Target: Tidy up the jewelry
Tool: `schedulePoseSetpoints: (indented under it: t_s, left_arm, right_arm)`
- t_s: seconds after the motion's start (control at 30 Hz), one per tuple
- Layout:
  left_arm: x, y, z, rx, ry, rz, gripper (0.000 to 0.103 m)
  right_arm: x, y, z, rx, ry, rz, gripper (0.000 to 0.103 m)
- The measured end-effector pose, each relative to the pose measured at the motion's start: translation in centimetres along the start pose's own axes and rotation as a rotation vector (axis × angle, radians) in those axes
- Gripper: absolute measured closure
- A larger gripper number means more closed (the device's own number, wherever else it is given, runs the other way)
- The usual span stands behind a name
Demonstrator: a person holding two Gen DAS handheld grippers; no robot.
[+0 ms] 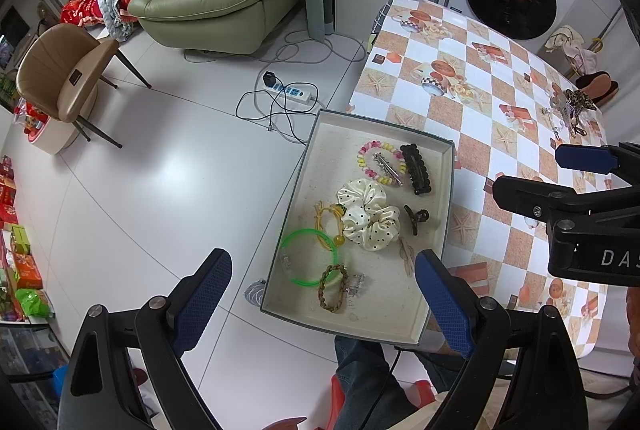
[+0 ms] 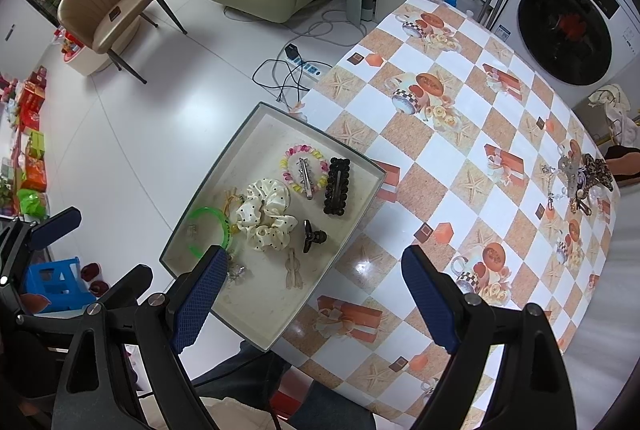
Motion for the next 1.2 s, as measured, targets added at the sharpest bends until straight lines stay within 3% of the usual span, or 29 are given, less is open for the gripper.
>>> schedulePoseSetpoints:
  t_s: [1.2]
  left_arm:
    - [0.27,0.31,-0.19,-0.009,-0.004,-0.004,0.007]
  right_arm:
    - [0.3,0.22,-0.11,-0.002,0.003,-0.007,0.013]
Point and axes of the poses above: each gripper's, at about its wrist camera, not at the fingertips, and y roughly the way its jaws point, z to its right, x to its underside, the point moved 8 cm from there along y, roughly the way its jaws point, and after that the axes turned 1 degree about -y, right-handed, at the moved point
